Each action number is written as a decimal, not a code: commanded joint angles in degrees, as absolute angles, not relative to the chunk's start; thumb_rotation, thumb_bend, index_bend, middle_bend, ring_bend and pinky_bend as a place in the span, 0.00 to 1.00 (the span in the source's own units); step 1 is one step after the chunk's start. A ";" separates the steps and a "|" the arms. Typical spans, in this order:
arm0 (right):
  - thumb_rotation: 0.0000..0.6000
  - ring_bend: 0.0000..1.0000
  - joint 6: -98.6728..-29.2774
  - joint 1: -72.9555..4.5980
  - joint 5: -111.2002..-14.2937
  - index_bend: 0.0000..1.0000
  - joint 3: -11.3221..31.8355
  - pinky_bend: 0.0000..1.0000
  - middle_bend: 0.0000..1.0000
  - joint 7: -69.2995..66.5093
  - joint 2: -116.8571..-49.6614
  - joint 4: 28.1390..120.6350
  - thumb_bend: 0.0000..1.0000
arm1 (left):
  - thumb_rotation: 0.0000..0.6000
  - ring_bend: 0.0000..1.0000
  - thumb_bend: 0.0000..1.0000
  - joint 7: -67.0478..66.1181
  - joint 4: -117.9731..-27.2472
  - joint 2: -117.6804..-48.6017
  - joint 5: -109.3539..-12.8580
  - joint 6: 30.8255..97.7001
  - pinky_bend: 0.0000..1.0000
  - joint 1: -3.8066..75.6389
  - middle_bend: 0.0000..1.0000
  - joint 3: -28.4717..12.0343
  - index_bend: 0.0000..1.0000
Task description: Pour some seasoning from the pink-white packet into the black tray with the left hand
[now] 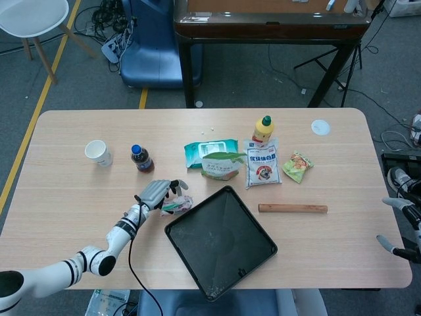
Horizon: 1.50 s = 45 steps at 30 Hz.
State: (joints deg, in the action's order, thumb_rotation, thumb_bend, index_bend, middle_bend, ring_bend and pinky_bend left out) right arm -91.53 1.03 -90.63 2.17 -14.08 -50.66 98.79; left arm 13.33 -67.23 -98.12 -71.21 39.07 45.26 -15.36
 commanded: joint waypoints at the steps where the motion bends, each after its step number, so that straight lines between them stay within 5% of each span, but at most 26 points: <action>1: 1.00 0.15 -91.46 1.02 -90.58 0.28 2.17 0.17 0.31 -14.08 -50.65 98.75 0.16 | 1.00 0.27 0.15 13.76 -67.04 -98.27 -71.09 38.88 0.37 45.53 0.38 -14.91 0.24; 24: 1.00 0.15 -91.61 0.91 -91.10 0.28 2.24 0.17 0.31 -14.35 -50.73 98.62 0.16 | 1.00 0.09 0.15 11.68 -75.05 -94.07 -67.41 39.37 0.25 45.62 0.18 -13.44 0.00; 31: 1.00 0.15 -91.81 0.83 -91.64 0.28 2.18 0.17 0.31 -14.95 -50.80 98.21 0.16 | 1.00 0.00 0.15 9.83 -79.75 -91.70 -67.04 41.99 0.17 44.55 0.09 -12.88 0.00; 45: 1.00 0.15 -92.22 0.80 -92.24 0.28 2.06 0.17 0.31 -15.81 -51.06 97.34 0.16 | 1.00 0.00 0.15 8.46 -93.50 -81.61 -69.06 48.67 0.14 40.40 0.05 -11.89 0.00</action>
State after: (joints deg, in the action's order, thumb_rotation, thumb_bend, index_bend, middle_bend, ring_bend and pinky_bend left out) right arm -92.22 0.80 -92.24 2.06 -15.81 -51.06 97.33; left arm 8.58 -91.44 -83.44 -68.12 47.16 41.57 -12.36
